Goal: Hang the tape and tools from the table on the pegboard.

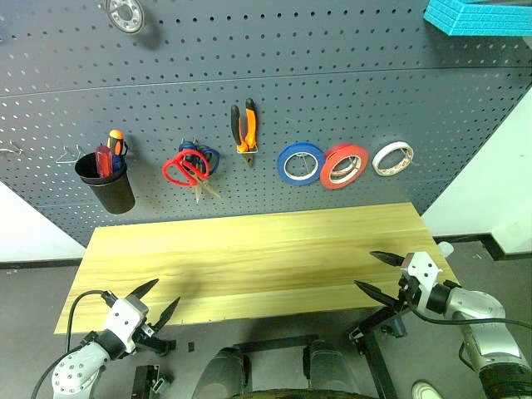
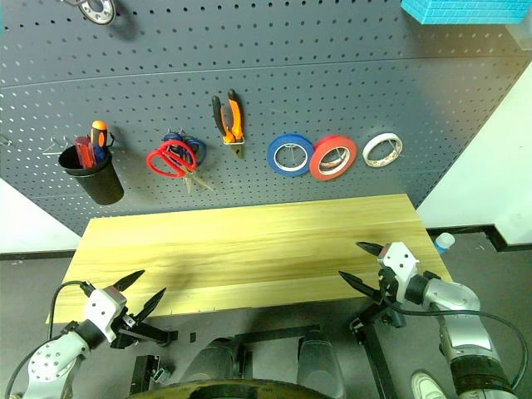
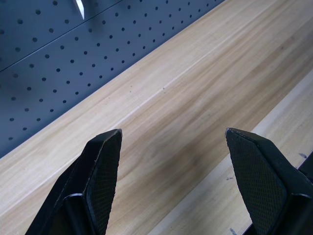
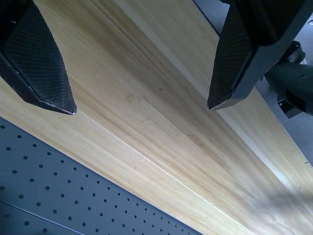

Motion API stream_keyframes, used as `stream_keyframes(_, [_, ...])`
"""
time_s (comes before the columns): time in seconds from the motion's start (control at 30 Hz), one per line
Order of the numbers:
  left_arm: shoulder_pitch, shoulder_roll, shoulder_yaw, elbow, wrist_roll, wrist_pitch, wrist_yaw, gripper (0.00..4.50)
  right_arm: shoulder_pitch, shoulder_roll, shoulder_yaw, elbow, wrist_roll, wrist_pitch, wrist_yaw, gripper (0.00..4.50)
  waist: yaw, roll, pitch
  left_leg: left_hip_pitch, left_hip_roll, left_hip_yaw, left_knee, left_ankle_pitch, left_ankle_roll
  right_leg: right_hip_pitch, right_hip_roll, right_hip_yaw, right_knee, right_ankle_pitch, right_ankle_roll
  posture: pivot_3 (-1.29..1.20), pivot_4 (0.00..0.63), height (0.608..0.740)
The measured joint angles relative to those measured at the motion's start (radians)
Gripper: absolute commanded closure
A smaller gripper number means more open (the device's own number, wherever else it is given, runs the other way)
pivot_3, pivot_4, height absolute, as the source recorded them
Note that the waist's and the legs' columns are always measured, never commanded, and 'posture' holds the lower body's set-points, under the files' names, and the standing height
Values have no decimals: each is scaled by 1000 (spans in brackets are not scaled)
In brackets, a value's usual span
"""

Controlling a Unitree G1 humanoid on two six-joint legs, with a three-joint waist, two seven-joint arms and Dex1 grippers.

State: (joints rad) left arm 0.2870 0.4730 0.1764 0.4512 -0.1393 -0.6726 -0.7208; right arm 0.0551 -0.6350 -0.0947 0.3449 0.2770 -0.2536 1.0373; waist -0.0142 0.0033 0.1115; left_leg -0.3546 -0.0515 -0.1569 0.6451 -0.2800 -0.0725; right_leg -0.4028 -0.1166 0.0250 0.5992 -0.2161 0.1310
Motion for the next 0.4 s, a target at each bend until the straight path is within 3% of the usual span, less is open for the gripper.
stream_keyframes(0.4, [5,7,-3,0,0,-10,2,983,0,0,0,0,0,6,0,0,0,0,0,0,0,0,0,0,0,0,0,0,0,0,0,-50,47,740])
